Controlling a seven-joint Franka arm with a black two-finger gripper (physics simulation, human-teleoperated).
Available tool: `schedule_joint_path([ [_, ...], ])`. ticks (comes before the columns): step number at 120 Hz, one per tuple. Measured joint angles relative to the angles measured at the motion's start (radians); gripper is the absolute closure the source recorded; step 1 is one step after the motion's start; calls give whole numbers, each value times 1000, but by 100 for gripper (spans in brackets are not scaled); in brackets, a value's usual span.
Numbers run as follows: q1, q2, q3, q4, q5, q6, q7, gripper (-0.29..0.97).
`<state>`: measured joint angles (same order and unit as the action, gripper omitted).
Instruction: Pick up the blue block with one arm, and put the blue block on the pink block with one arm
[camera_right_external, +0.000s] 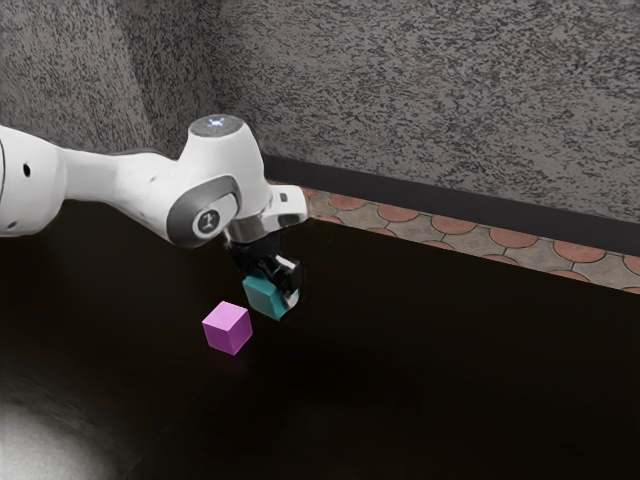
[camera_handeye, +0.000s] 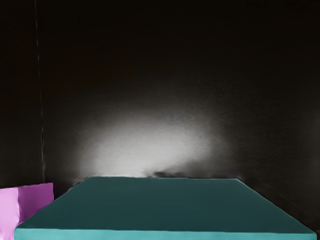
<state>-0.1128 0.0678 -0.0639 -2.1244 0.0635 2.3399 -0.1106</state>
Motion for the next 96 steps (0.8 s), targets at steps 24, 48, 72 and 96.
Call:
schedule_joint_path([
  [24,255,-61,1,-69,45,-23,-17,31],
  [48,581,-46,-95,-62,77,-31,-23,29],
  [72,678,-46,-191,-64,91,-34,-31,29],
  [96,445,-46,-194,-65,96,-34,-40,30],
])
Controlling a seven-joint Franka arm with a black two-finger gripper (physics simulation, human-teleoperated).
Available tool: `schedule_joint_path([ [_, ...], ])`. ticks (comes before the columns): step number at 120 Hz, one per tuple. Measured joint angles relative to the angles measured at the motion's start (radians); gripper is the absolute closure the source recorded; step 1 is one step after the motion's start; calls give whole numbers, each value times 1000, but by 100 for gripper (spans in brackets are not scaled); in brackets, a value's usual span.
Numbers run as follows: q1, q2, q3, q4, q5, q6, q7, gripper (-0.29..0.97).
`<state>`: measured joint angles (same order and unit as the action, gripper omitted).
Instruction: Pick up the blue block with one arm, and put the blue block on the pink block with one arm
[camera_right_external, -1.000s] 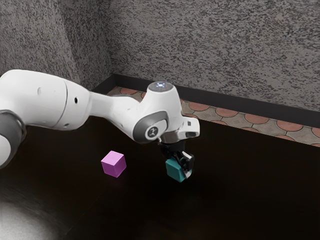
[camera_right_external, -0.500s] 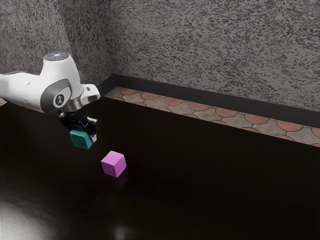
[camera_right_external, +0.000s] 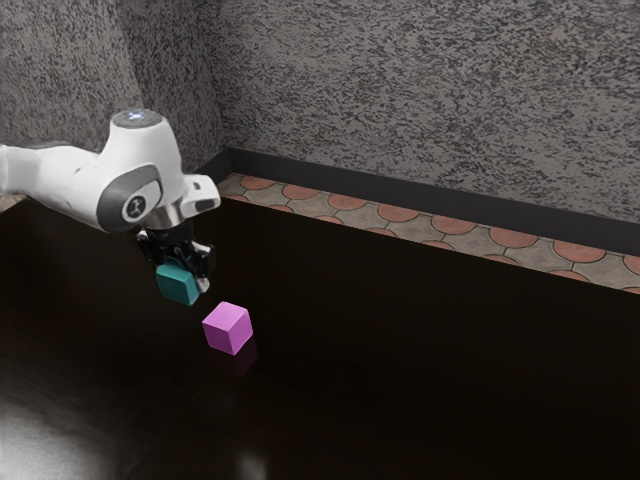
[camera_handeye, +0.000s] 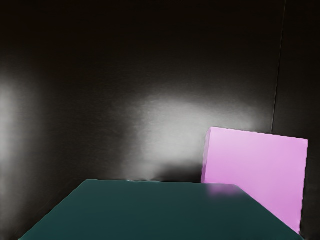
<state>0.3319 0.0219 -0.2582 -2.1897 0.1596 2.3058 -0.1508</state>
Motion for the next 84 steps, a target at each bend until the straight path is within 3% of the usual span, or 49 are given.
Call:
schedule_joint_path([
  [16,-136,-102,-4,-69,-1,0,-8,27],
  [37,-62,-74,-3,-61,6,1,-22,35],
  [84,-70,122,1,87,16,1,-37,36],
])
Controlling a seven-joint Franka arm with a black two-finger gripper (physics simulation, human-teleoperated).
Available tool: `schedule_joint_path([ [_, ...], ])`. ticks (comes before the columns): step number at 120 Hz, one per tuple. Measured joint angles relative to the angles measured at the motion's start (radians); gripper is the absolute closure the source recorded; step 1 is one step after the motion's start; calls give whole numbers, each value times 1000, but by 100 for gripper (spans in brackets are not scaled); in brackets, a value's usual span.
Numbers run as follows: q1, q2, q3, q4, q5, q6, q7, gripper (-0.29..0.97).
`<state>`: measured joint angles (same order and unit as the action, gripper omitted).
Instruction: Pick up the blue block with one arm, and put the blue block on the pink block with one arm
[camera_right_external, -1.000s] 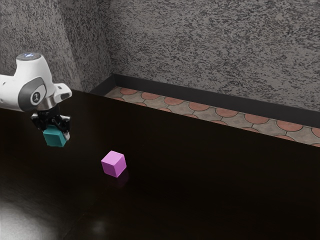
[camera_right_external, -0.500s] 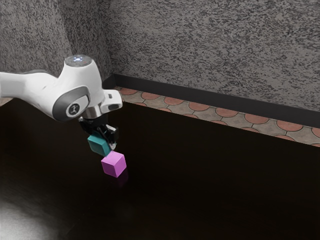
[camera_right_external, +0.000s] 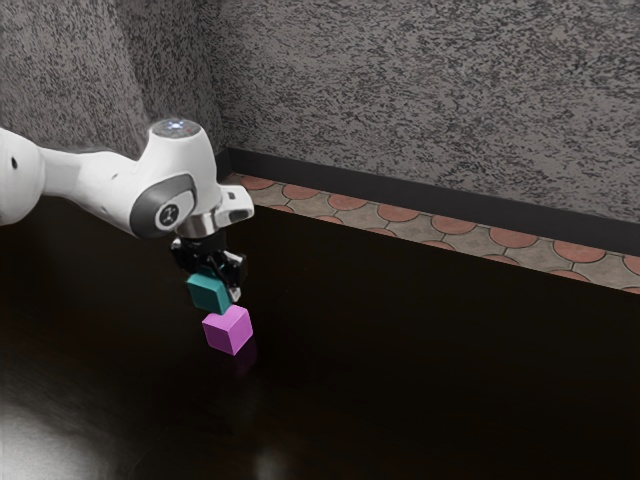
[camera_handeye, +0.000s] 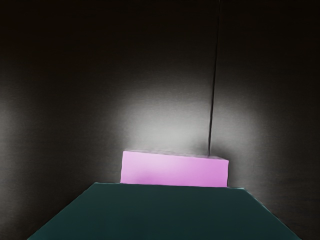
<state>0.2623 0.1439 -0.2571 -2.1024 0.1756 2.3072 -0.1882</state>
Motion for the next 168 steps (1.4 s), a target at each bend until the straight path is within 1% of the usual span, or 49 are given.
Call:
schedule_joint_path([
  [14,13,55,4,46,-2,0,7,36],
  [54,17,99,9,55,-8,0,23,35],
  [81,14,65,9,27,-14,2,27,35],
  [118,0,61,9,15,-20,8,19,35],
  [121,0,61,9,15,-21,9,19,33],
  [123,0,61,9,15,-22,9,20,27],
  [125,1,61,9,16,-24,9,21,24],
  [131,2,57,9,17,-29,10,24,24],
  [142,2,54,9,19,-32,10,30,17],
  [149,-1,11,9,18,-29,8,32,13],
  [158,-15,-165,8,28,-8,-36,29,9],
  [160,-19,-205,9,48,-18,-55,14,8],
  [164,-30,-254,8,130,-54,-109,-41,7],
  [168,-71,-267,16,293,-71,-211,-123,6],
])
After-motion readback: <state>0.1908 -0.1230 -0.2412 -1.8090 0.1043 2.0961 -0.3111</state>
